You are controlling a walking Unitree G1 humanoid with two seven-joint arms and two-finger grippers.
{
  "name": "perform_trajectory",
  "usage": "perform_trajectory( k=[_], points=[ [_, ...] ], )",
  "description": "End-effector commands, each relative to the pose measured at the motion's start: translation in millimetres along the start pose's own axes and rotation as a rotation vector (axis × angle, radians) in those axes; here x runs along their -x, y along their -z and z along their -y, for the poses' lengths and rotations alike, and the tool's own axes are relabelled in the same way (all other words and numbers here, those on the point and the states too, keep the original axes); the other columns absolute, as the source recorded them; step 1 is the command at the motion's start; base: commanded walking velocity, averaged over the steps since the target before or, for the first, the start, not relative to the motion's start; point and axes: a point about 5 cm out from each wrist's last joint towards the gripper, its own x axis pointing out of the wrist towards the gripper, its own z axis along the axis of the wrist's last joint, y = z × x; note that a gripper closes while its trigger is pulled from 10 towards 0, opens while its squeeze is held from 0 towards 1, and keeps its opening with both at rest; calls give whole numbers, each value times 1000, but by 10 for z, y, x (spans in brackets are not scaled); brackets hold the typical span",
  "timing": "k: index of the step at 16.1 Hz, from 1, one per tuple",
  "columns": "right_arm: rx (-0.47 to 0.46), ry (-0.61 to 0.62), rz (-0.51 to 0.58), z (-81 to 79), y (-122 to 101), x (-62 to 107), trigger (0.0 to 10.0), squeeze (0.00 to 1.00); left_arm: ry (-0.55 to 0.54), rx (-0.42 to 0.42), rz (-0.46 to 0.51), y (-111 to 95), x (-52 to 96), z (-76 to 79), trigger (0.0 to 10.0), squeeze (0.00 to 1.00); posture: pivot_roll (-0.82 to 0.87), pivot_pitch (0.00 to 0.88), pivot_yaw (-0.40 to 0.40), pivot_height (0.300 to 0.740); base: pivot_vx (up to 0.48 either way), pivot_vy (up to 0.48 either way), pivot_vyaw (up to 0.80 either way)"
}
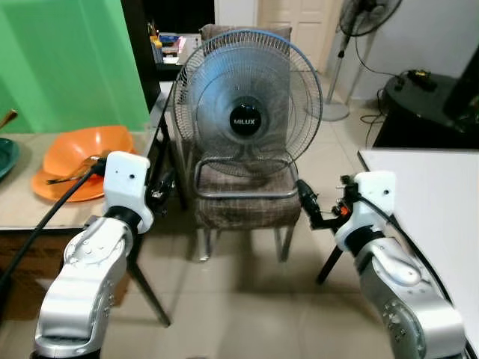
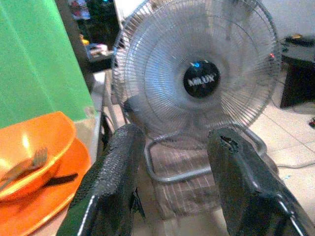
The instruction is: Setting the table
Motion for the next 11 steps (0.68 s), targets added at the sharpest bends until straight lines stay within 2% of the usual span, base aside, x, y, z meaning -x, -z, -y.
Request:
perform_trajectory(
  k=[1,11],
  points=[
    [-16,7,-9,10,-9,-10,10000,0,2,-7,2,-18,-4,-11,10000,0,44,0,30,740,0,371,0],
    [-24,-45,-23,-66,4,-44,10000,0,12,-24,10,-50,-52,-14,10000,0,52,0,40,740,0,351,0]
  ],
)
